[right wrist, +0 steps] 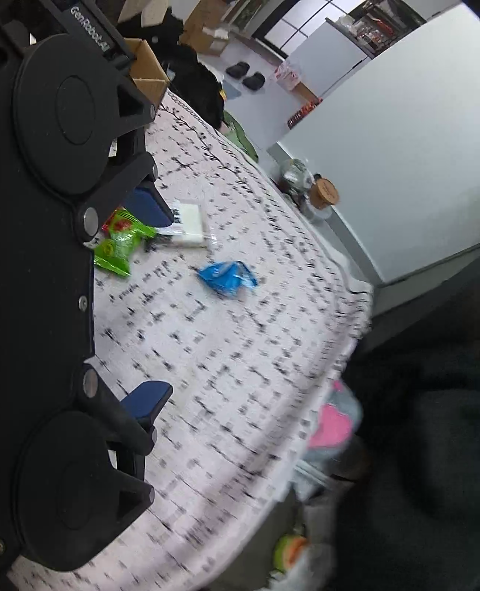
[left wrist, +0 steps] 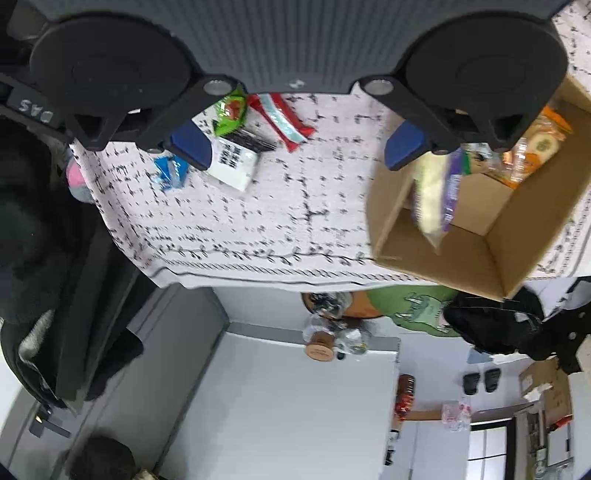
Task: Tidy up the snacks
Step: 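Move both tools back over the remaining snacks, then grasp the red-and-silver bar with the left tool while the right tool grasps the green candy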
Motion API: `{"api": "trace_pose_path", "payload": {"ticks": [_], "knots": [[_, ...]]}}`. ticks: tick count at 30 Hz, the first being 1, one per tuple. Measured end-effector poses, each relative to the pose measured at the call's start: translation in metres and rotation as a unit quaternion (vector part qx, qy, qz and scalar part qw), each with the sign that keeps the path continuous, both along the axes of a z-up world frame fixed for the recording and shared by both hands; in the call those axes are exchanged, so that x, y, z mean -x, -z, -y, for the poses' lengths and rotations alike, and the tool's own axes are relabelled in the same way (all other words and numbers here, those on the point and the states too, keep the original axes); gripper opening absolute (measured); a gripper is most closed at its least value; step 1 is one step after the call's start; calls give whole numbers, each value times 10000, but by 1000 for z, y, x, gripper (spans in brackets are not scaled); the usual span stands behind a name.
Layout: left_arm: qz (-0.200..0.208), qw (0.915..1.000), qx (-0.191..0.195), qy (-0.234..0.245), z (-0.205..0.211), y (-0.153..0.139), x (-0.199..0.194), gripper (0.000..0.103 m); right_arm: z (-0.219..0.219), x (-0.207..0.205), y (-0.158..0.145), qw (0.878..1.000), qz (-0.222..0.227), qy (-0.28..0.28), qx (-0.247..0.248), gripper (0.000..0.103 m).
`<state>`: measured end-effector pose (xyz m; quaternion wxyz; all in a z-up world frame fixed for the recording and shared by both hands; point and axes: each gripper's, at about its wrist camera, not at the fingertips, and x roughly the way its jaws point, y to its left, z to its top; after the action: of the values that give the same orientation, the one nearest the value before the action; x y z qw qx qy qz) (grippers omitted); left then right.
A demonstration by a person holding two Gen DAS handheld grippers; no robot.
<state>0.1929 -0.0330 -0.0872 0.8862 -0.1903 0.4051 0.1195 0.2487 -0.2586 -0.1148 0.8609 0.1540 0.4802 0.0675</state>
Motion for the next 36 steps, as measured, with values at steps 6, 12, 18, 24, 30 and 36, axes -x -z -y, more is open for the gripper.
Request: {"api": "trace_pose_path", "payload": {"ticks": [6, 12, 18, 24, 30, 36], "knots": [[-167, 9997, 151, -10, 7, 27, -7, 74, -9, -8, 23, 9989, -327, -8, -340, 77], [-348, 9989, 308, -44, 9, 52, -17, 51, -18, -16, 36, 9979, -484, -48, -427, 75], [-401, 9981, 459, -61, 9, 71, -32, 46, -27, -21, 49, 9970, -630, -72, -443, 74], [-702, 9959, 573, -56, 8, 91, -39, 44, -30, -24, 54, 9965, -684, -64, -480, 74], [-815, 9961, 346, -23, 8, 92, -35, 20, -41, -23, 57, 9964, -692, -201, -441, 74], [-736, 9961, 463, -113, 1, 90, -22, 18, -52, -22, 62, 9966, -696, -357, -268, 74]]}}
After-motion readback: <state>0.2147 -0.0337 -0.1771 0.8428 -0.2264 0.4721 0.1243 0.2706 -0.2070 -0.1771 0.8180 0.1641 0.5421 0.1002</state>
